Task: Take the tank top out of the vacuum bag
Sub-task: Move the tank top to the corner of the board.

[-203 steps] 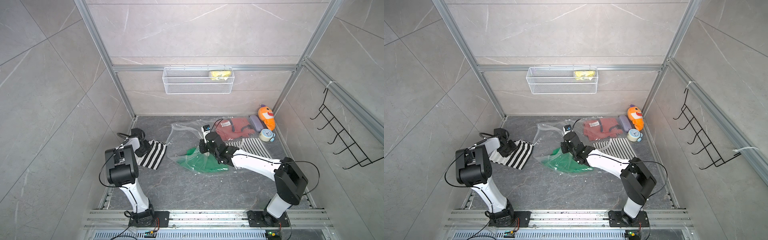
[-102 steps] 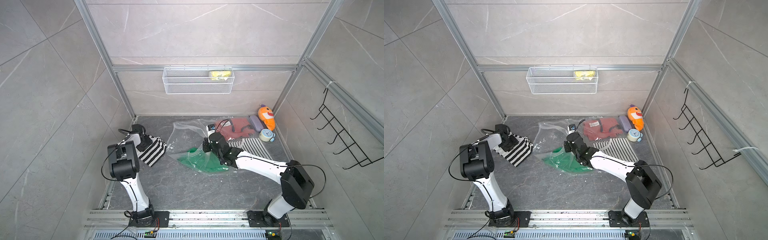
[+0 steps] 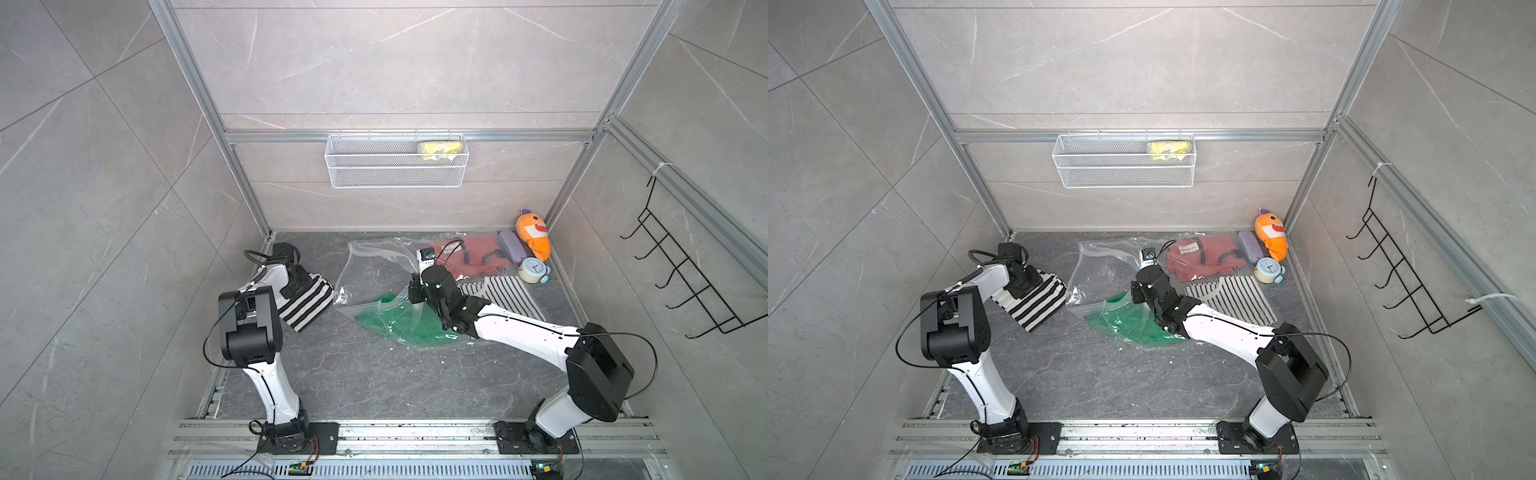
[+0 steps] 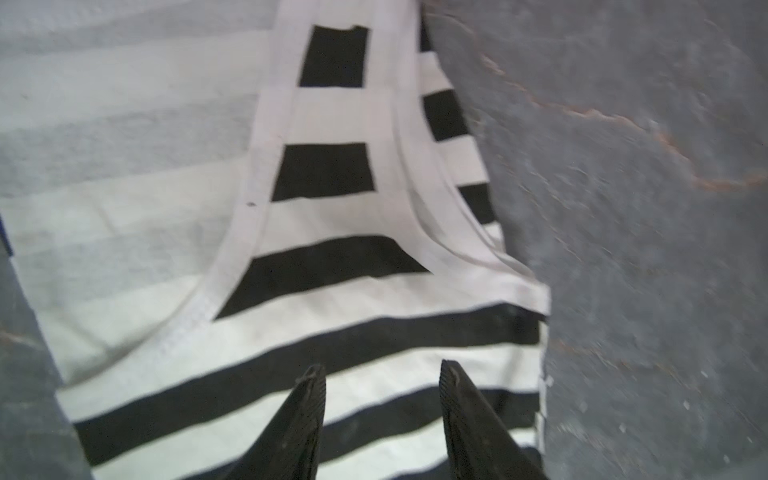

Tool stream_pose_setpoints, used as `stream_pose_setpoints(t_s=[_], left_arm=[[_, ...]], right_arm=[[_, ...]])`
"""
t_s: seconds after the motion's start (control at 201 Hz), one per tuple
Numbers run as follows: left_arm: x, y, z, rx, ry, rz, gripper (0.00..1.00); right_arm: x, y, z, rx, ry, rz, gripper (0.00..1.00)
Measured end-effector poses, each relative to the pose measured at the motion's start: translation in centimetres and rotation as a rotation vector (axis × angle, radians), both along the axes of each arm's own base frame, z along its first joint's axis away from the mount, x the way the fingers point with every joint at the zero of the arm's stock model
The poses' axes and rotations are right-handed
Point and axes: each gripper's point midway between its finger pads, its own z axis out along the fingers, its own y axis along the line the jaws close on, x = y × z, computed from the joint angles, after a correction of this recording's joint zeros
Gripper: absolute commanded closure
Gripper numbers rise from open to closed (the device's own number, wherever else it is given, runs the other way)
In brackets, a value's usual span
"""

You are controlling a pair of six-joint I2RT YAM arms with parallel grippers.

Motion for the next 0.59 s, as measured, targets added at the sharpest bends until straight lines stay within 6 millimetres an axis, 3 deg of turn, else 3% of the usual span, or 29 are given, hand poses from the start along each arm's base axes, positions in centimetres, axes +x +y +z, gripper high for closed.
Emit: stream_pose_setpoints(t_s=[0.105, 0.189, 0.333, 0.592], left_arm=[[-0.3, -2.7, 1.8, -0.006, -0.022, -0.071, 0.54], [-0.7, -4.5, 1.7, -0.024, -0.015, -0.113, 0.56], [-1.4, -5.6, 0.0, -0.054, 0.033, -0.135, 0.58], [-0.6, -6.0, -4.1, -0.096, 0.083, -0.12, 0.61]], right_arm=[[-0.1, -0.1, -0.3, -0.002, 0.002, 0.0, 1.0], [0.0, 0.0, -0.2, 0.007, -0.005, 0.001, 1.0], [-0.1, 0.0, -0.3, 0.01, -0.009, 0.001, 1.0], [0.0, 0.0, -0.1, 0.016, -0.015, 0.001, 1.0]])
